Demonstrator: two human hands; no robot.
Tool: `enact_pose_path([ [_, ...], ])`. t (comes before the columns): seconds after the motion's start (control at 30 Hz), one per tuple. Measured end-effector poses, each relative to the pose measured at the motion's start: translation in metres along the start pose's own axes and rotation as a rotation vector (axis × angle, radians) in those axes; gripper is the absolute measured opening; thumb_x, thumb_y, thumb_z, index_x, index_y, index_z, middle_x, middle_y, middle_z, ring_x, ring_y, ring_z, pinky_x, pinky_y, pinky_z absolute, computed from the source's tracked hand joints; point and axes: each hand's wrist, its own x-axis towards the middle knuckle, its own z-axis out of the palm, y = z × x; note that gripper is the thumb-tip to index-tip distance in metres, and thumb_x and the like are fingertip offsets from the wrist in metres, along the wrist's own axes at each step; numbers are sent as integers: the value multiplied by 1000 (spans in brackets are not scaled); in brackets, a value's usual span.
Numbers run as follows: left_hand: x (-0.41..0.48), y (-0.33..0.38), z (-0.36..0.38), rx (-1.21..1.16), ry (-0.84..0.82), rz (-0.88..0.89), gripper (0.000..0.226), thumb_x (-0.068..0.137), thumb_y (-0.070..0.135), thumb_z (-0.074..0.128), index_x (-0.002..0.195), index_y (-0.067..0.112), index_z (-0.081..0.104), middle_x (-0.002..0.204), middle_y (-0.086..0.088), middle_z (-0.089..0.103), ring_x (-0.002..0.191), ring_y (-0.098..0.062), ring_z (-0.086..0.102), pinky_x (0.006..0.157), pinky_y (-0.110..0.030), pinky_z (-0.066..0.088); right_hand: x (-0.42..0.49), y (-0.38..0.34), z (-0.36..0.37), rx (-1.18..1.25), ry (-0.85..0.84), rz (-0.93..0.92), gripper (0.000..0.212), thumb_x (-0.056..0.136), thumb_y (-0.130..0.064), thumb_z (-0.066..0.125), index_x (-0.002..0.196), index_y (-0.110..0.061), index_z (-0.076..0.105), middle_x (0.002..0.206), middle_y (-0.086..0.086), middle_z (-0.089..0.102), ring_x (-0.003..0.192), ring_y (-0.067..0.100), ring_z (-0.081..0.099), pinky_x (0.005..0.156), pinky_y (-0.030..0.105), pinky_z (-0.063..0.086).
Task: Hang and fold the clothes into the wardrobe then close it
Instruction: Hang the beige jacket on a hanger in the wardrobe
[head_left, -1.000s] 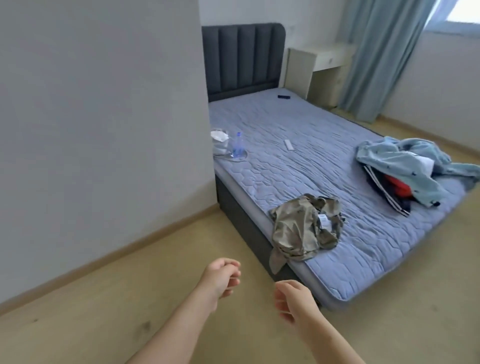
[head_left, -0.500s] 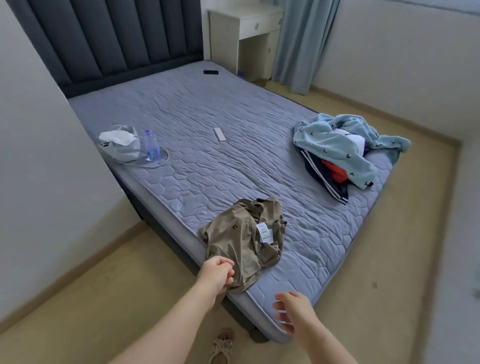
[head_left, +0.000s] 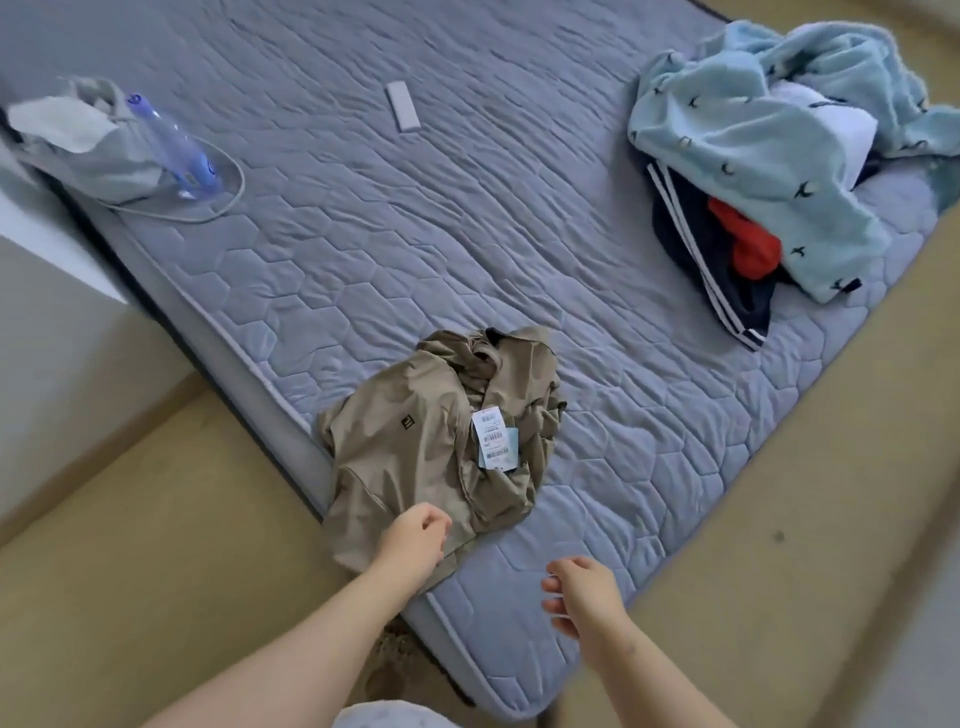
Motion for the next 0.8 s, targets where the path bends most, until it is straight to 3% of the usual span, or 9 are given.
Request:
enact_pose_path([
  [0.13,37,-7,40,116,63,-13,19,94,29,45,77,30,54,84,1,62,82,-23,60,62,-24,40,52,-13,-17,-32,-44,49,10,91,-4,45,84,-9,47,64,6,45,48,14,37,44,19,27],
  [0.2,58,-7,65,136,106,13,9,93,32,49,97,27,56,107,-1,58,101,-20,54,77,-24,39,78,-15,-27,-63,-39,65,10,91,-5,46,82,-9,49,64,5,47,49,15,40,47,20,30],
  [0.27,77,-4,91,120,153,39,40,88,34,58,125,22,48,131,-4,43,120,-20,43,96,-25,32,99,-16,-33,-45,-37,94,13,91,-5,46,79,-11,48,63,4,48,50,15,41,49,21,31],
  [0.37,98,11,124,36,216,-38,82,77,43,70,141,20,25,142,-8,24,130,-24,32,104,-30,26,120,-15,-34,54,-28,139,14,92,-7,49,78,-11,50,61,4,50,51,16,40,51,23,32],
  [0.47,117,16,137,330,272,-119,94,76,48,68,145,27,7,138,-11,20,125,-32,35,100,-37,33,132,-14,-34,72,-53,161,11,91,-7,50,80,-11,52,61,4,51,51,16,41,52,23,32],
  [0.53,129,16,131,403,221,-198,80,82,35,64,143,26,13,133,-14,32,117,-34,44,94,-37,39,137,-11,-36,47,-67,185,11,91,-6,48,82,-10,52,60,3,50,50,16,41,51,22,32],
  [0.67,134,20,113,227,157,-162,15,87,12,51,101,15,45,102,-9,59,80,-26,58,64,-28,45,141,-7,-37,62,-60,218,10,92,-9,49,83,-11,54,61,4,51,50,16,43,51,23,34],
  [0.73,121,22,109,91,110,-88,10,85,9,57,85,17,50,90,-2,60,65,-15,53,51,-19,43,137,-9,-38,170,-65,274,10,92,-14,51,84,-12,57,66,4,56,54,17,48,54,25,37],
  [0.8,105,23,108,-219,40,-64,18,83,6,64,80,21,55,86,0,63,67,-10,55,50,-11,45,130,-15,-38,348,-92,329,11,92,-19,52,85,-14,59,76,5,61,63,20,55,58,27,41],
])
